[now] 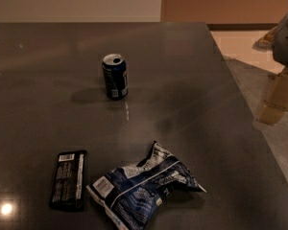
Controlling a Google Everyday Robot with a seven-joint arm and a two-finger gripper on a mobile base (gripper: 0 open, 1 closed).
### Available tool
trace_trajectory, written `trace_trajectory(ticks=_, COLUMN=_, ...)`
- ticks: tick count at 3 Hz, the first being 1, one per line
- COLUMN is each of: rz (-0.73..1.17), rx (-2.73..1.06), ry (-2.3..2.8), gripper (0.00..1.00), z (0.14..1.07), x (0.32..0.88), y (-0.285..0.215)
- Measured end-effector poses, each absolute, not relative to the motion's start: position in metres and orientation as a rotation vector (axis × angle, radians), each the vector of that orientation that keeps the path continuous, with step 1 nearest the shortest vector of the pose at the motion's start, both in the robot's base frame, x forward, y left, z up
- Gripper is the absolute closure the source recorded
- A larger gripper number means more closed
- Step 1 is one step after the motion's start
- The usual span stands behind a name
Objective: Move blue chip bag near pepsi can
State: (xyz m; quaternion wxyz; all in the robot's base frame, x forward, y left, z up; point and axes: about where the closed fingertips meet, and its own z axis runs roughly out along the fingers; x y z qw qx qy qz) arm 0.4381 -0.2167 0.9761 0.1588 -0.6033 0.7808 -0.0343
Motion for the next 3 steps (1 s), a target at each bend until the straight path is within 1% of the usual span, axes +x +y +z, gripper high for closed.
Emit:
trace_trajectory(ticks=1, rz=-0.101, rx=-1.726, ry=2.227, gripper=0.0, z=0.977, x=0.438, y=-0.216)
trace_trajectory(ticks=2, rz=-0.043, rx=-1.83, ry=2.139, gripper=0.0, z=0.974, x=0.431, y=-0.193)
trace_trajectory(ticks=3, rz=0.051, rx=-1.987, ry=1.982, gripper=0.0, z=0.961, x=0.417, y=-0.153)
